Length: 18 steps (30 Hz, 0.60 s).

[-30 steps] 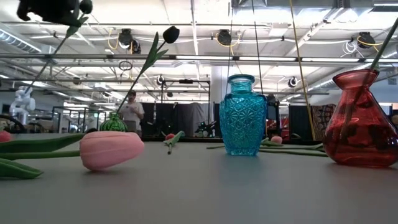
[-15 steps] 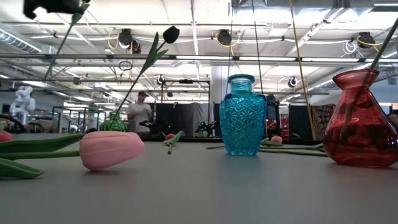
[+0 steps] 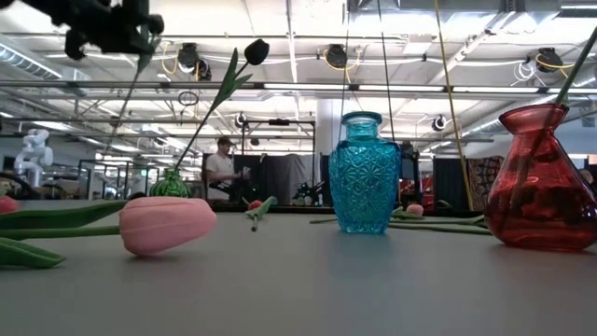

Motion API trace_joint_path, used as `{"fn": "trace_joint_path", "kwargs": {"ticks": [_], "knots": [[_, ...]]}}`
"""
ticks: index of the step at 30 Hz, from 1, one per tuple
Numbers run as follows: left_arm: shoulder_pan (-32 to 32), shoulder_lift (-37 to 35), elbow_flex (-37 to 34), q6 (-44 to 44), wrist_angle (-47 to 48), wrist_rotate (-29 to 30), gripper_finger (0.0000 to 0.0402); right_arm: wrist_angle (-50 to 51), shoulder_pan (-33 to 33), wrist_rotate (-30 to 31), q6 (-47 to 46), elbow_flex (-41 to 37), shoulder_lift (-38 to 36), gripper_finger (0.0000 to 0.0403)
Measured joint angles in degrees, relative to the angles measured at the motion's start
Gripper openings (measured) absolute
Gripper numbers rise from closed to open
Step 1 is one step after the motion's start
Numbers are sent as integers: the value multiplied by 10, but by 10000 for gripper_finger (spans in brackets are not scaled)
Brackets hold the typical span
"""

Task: Sort flowers into vase by color
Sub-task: Put the left black tulip into the green vase

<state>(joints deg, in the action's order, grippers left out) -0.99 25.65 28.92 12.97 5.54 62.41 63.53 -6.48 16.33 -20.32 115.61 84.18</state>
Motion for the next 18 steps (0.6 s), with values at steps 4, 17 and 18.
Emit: {"fn": "trace_joint_path", "kwargs": {"ticks": [4, 17, 18], "knots": [[-37, -2, -30, 0, -52, -12, 12, 0, 0, -1, -5, 0, 0, 153], [-176, 8, -61, -31, -281, -182, 12, -1, 0, -1, -5, 0, 8, 153], [-180, 11, -60, -40, -304, -194, 12, -1, 0, -1, -5, 0, 8, 153]]}}
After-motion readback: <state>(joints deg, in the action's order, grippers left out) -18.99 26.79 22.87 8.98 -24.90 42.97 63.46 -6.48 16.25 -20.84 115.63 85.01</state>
